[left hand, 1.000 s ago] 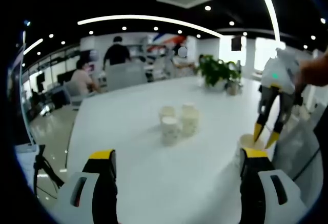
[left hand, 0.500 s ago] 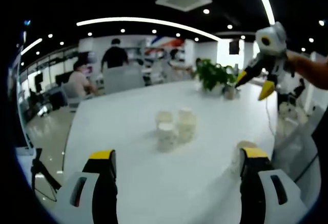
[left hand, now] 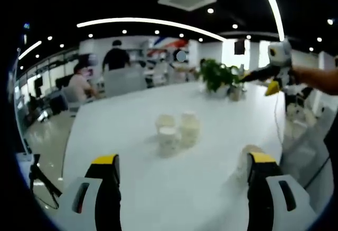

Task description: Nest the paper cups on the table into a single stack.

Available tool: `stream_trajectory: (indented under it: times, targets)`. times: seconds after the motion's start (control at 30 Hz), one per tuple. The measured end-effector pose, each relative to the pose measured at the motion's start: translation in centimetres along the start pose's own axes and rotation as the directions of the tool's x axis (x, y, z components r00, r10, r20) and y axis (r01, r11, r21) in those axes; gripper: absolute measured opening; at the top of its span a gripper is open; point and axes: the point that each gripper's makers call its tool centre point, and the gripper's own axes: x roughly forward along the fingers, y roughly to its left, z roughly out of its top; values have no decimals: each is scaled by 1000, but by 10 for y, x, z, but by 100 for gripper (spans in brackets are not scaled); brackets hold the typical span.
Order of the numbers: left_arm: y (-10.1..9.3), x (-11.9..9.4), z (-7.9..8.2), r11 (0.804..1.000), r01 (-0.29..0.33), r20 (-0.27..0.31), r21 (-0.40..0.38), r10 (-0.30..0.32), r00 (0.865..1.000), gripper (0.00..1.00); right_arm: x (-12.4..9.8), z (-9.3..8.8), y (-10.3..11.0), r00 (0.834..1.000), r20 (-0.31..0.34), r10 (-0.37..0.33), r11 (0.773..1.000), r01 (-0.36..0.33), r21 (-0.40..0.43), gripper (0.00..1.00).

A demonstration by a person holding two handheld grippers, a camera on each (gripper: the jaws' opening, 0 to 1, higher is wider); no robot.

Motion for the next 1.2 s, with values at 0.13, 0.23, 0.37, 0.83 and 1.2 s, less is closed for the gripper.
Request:
stream_trajectory:
  times: [0.13,0.23,0.37,0.83,1.2]
  targets:
    - [8,-1,2,999,-11,38,-34,12,999,98,3,-5,-1,998,61,13,1000,-12,-22,89]
    - [14,-1,-1,999,-35,33,-16,35,999,98,3,-10,-7,993,117,2,1000,1,-25,90]
    - [14,-2,-1,999,-37,40,12,36,999,98,3,-18,-14,988,156,-7,1000,8,-2,98]
    - [5,-4,-6,999,-40,106,15,38,994,98,0,-38,-29,971,235,-37,999,31,31,100]
    - [8,0,-2,999,-44,94,4,43,995,98,-2,-33,-38,961,271,-54,998,40,58,100]
